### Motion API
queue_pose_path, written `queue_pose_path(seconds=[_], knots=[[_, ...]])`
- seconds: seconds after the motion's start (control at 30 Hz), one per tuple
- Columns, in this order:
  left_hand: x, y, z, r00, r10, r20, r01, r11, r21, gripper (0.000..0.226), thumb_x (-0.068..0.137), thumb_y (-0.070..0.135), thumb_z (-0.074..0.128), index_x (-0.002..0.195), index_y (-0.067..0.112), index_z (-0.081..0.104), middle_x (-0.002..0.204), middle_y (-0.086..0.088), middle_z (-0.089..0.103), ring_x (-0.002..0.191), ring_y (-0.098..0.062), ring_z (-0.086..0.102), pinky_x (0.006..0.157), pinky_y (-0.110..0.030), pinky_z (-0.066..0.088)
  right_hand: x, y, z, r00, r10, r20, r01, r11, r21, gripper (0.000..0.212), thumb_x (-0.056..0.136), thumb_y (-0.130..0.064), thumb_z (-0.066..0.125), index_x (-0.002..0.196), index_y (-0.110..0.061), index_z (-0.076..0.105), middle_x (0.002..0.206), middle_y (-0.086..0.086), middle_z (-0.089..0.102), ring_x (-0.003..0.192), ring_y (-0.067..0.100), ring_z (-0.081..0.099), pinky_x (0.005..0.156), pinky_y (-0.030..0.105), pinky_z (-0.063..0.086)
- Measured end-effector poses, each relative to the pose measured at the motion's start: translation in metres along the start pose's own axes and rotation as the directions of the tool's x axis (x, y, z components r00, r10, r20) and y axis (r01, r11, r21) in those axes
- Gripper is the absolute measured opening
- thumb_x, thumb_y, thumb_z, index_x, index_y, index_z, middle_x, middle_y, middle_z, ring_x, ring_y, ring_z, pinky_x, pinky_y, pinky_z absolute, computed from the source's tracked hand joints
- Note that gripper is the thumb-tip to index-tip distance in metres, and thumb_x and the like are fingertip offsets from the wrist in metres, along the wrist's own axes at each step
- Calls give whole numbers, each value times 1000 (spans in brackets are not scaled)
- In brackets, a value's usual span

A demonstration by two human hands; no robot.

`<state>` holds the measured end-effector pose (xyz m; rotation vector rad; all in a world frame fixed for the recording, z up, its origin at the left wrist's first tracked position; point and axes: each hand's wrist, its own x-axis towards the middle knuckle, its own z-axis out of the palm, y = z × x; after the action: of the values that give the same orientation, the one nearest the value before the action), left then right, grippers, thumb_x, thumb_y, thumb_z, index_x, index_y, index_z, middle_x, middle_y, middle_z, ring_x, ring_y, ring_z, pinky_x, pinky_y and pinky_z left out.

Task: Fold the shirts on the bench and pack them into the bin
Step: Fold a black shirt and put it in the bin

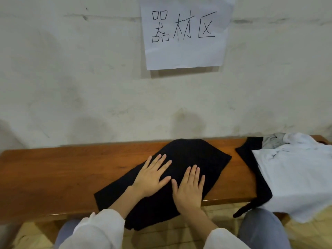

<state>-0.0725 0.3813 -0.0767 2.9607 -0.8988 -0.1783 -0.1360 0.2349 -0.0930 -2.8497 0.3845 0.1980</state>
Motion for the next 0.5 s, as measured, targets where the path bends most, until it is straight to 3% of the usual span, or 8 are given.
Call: queue_pose_path(seconds=[0.07, 0.17, 0.23, 0.3, 0.33, 0.4, 0.5], knots=[[-7, 7, 3, 995, -101, -18, 100, 994, -54, 66, 95, 61, 9, 149, 25, 25, 156, -3, 20, 145, -19, 16, 117, -37, -2, 4, 7, -2, 996, -86, 11, 87, 995, -46, 79, 96, -54, 10, 129, 5, 52, 136, 23, 50, 129, 36, 46, 112, 44, 4], [-28, 24, 20, 962, -269, -55, 262, 959, -104, 65, 93, 59, 24, 139, 19, 47, 144, -11, 46, 134, -27, 43, 110, -42, 18, 12, 20, -12, 969, -235, 75, 243, 961, -132, 77, 97, -55, 10, 132, -1, 51, 140, 16, 49, 132, 29, 44, 111, 40, 6], [-40, 41, 26, 939, -340, -50, 331, 934, -135, 70, 84, 61, 34, 131, 14, 57, 135, -16, 54, 126, -32, 51, 107, -46, 25, 17, 31, -21, 912, -392, 124, 409, 894, -183, 76, 97, -58, 10, 139, -5, 44, 148, 12, 39, 139, 24, 32, 112, 36, 5], [-45, 46, 19, 931, -359, -69, 349, 929, -123, 69, 78, 60, 39, 118, 10, 66, 123, -20, 61, 119, -36, 56, 103, -51, 36, 22, 41, -29, 811, -574, 111, 585, 795, -159, 77, 94, -62, 9, 149, -10, 25, 157, 3, 12, 146, 18, 6, 116, 30, -4], [-44, 41, 16, 934, -333, -125, 323, 941, -97, 66, 77, 58, 41, 114, 10, 67, 121, -20, 62, 120, -37, 55, 103, -51, 38, 25, 46, -32, 781, -619, 81, 624, 768, -144, 77, 93, -63, 10, 151, -13, 17, 157, -1, 3, 147, 14, -3, 116, 28, -7], [-39, 24, 11, 959, -218, -183, 214, 976, -43, 62, 81, 55, 43, 120, 11, 62, 133, -18, 54, 131, -34, 44, 111, -47, 28, 26, 55, -35, 766, -642, -7, 633, 757, -161, 77, 93, -64, 12, 151, -14, 11, 157, -2, -1, 146, 12, -7, 117, 27, -9], [-37, 0, 11, 997, -26, -78, 29, 999, 39, 66, 97, 57, 25, 145, 14, 36, 154, -7, 29, 145, -20, 15, 114, -38, 7, 24, 71, -33, 829, -558, 37, 555, 812, -182, 83, 88, -70, 5, 149, -15, -4, 155, -4, -13, 143, 10, -18, 115, 28, -14]])
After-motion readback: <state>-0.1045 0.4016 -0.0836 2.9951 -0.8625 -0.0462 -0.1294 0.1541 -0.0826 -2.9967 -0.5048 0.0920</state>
